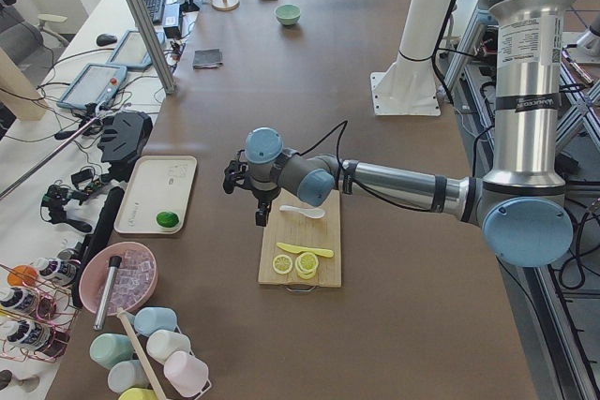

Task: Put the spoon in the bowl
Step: 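Grasp the rim of the pale green bowl with the right gripper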

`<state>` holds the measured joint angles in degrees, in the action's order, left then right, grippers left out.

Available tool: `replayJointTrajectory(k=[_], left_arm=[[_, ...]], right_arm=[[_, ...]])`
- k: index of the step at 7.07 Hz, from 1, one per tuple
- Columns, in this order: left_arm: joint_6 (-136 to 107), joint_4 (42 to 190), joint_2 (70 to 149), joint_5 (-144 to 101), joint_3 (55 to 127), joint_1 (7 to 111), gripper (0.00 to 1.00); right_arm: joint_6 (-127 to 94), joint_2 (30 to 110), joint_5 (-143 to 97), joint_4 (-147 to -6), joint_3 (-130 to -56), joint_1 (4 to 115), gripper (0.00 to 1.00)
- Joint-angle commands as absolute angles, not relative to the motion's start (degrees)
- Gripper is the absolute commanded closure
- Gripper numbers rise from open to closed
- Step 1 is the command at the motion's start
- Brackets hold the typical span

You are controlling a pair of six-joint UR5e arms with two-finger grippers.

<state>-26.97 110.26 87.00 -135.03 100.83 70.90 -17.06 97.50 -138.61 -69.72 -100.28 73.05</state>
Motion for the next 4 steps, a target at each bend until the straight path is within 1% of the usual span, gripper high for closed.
replayJointTrajectory(k=[1,2,4], left_arm=[[-29.79,110.3,86.92,-134.91,102.13,69.17,0.03],[-29.71,110.39,86.66,-134.91,102.39,69.17,0.03],[-29.79,110.39,85.87,-134.91,103.53,69.17,0.03]], right_arm=[[-21.96,88.47,-137.02,-69.7,-92.34,68.65,0.06],[-22.76,84.07,-137.02,-69.61,-86.89,68.12,0.08],[-22.94,81.04,-136.59,-69.61,-84.29,65.4,0.09]])
